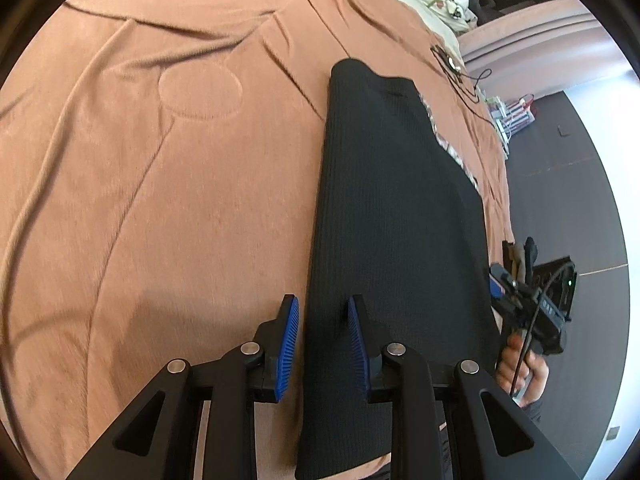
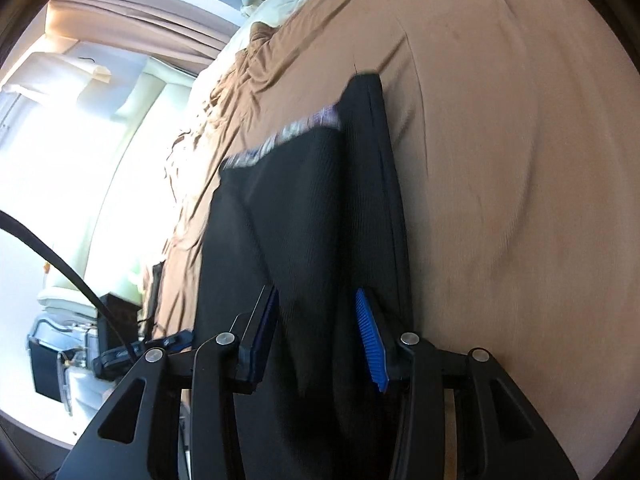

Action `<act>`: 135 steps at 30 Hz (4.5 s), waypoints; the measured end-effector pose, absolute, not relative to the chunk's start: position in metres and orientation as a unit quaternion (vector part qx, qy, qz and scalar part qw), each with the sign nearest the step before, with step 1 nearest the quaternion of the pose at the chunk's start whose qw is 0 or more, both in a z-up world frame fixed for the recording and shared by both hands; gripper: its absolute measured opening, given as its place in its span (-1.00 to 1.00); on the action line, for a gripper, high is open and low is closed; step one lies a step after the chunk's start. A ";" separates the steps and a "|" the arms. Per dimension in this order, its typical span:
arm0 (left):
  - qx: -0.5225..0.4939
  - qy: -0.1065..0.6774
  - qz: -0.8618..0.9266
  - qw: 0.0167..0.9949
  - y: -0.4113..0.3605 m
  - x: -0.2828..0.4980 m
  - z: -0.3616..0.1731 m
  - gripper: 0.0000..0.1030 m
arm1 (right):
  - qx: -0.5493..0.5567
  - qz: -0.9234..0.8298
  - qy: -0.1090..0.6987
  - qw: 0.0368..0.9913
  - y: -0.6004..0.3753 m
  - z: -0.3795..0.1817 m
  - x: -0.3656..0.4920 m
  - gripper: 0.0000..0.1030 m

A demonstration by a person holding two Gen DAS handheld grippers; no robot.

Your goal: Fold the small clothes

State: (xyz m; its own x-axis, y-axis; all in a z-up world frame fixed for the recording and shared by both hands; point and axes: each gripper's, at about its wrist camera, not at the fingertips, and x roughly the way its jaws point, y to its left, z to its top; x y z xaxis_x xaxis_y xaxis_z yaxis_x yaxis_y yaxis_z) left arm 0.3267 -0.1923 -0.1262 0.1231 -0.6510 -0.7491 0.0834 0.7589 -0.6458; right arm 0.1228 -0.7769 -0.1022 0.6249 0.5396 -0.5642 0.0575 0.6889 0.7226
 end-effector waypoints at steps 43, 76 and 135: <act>-0.299 0.573 -0.255 0.719 -0.139 0.320 -0.115 -0.49 | 0.037 0.227 0.456 0.860 -0.535 -0.003 0.141 -0.56; -0.289 0.580 -0.258 0.717 -0.151 0.324 -0.123 -0.49 | 0.117 0.077 0.446 0.884 -0.643 -0.038 0.174 -0.97; -0.288 0.583 -0.255 0.715 -0.153 0.321 -0.130 -0.49 | 0.161 0.156 0.438 0.871 -0.615 -0.031 0.180 -1.00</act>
